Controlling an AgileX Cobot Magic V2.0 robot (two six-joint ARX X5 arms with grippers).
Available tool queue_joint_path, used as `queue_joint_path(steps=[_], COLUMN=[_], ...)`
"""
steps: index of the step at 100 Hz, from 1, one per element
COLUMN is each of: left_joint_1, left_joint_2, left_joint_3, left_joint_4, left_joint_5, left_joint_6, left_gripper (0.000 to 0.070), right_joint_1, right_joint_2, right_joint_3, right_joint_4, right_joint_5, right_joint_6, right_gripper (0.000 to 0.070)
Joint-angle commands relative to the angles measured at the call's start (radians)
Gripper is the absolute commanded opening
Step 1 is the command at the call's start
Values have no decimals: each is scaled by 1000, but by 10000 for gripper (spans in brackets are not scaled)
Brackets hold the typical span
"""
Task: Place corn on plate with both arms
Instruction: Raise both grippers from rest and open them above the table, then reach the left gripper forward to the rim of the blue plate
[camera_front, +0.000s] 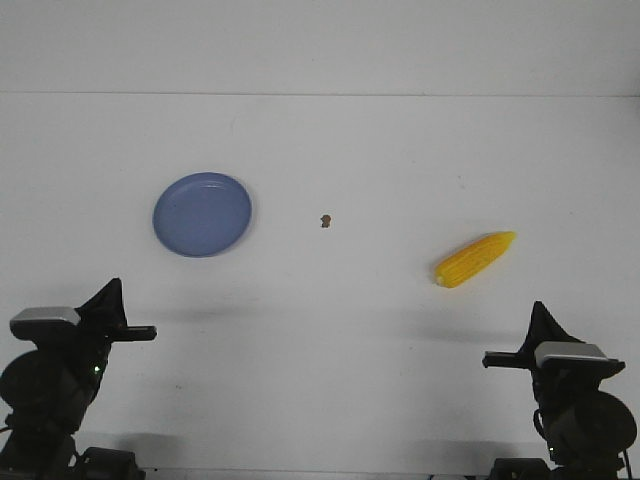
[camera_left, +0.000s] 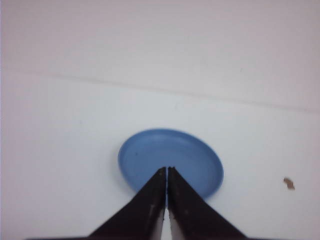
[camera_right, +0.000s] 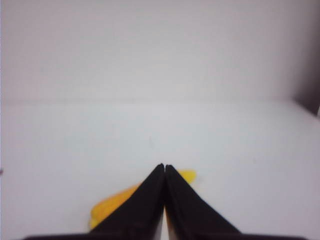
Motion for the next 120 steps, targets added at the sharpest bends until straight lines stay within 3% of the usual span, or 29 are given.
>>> queue_joint_path(steps=[1, 24, 64, 72, 78, 86, 90, 93, 120], left_joint_1=[1, 1, 1, 1, 1, 1, 1, 1, 4], left_joint_2=[104, 367, 483, 483, 483, 483, 483, 483, 506], left_joint_3=[121, 361, 375, 375, 375, 375, 375, 375, 375], left_joint_4=[-94, -304, -323, -323, -323, -323, -323, -323, -283], left_joint_5=[-6, -6, -6, -6, -6, -6, -6, -6, -6], left_joint_6=[-5, 8, 25, 24, 23, 19, 19, 19, 6], left_gripper=[15, 15, 16, 55, 181, 395, 438, 438, 437], right_joint_1=[0, 0, 1, 1, 1, 1, 1, 1, 1], right_joint_2=[80, 372, 521, 517, 514, 512, 512, 512, 513], right_joint_3=[88, 312, 328, 328, 328, 328, 328, 328, 328], right_joint_4=[-61, -303, -310, -311, -311, -311, -311, -311, -301], right_joint_5=[-1, -1, -16, -26, -42, -54, -54, -54, -53], right_joint_6=[14, 14, 16, 12, 10, 7, 8, 9, 10], right_gripper=[0, 0, 0, 3, 94, 377, 511, 572, 592])
